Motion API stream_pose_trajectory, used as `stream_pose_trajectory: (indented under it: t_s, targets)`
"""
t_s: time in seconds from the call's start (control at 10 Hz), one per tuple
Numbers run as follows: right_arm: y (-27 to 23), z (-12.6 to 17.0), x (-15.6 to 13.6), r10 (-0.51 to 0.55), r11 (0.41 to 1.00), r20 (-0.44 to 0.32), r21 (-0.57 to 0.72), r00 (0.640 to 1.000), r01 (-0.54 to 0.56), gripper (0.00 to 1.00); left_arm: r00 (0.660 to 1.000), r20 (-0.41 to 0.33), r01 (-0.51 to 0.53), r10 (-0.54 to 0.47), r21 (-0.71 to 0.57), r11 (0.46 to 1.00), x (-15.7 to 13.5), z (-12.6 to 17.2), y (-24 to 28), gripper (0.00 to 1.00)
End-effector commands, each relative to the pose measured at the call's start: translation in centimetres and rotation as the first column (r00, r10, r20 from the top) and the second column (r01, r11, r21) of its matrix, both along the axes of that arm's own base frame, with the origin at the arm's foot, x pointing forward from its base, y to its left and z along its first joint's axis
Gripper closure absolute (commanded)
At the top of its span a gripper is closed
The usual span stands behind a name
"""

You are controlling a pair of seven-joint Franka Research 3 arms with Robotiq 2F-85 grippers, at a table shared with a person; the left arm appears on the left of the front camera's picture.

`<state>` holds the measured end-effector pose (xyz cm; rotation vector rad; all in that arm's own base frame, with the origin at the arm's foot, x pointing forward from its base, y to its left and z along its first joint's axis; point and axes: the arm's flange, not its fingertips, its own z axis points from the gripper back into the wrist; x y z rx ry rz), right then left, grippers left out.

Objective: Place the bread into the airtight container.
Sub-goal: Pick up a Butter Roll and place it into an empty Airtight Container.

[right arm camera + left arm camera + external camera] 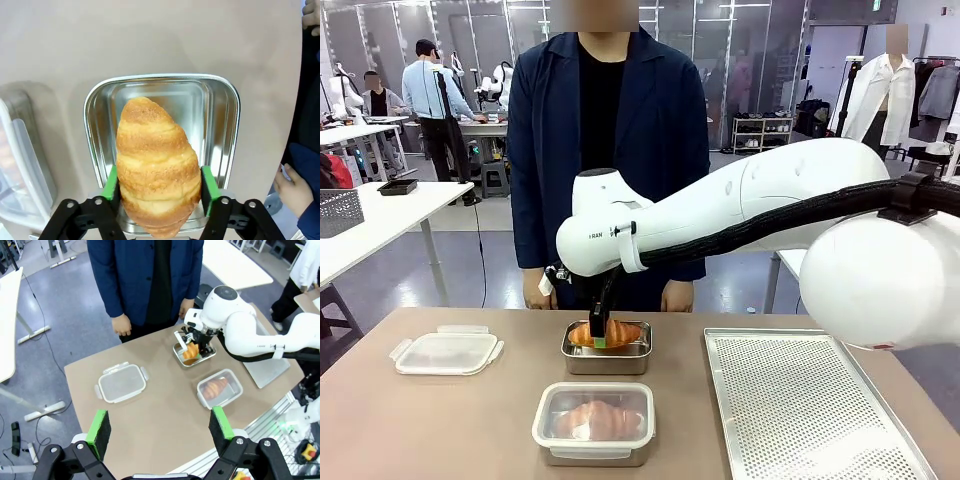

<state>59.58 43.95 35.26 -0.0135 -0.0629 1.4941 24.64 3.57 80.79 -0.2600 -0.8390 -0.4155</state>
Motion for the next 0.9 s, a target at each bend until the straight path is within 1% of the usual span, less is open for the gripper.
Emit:
stream_pose_trajectory:
  t_s: [0.0,0.2,0.3,0.4,0.8]
  targets:
    - [-0.21,0.22,0.15,-0.014,1.0,0.012,0.001,1.0,0.014,0.0,1.0,-0.005,0.012,-0.012,0.012,1.0,-0.11,0.22,0.08,0.0]
    - [-0.3,0.08,-0.03,-0.012,1.0,0.013,0.014,1.0,0.012,0.0,1.0,-0.005,0.012,-0.012,0.012,1.0,-0.11,0.22,0.08,0.0]
    - [-1.04,0.55,-0.37,0.005,1.0,0.005,-0.006,1.0,-0.005,0.0,1.0,-0.005,0.012,-0.012,0.012,1.0,-0.11,0.22,0.08,0.0]
    - [-0.2,0.01,0.19,-0.004,1.0,0.003,0.002,1.0,0.004,0.0,1.0,-0.005,0.012,-0.012,0.012,1.0,-0.11,0.22,0.08,0.0]
    - [-0.2,0.01,0.19,-0.004,1.0,0.003,0.002,1.0,0.004,0.0,1.0,-0.005,0.012,-0.012,0.012,1.0,-0.11,0.22,0.08,0.0]
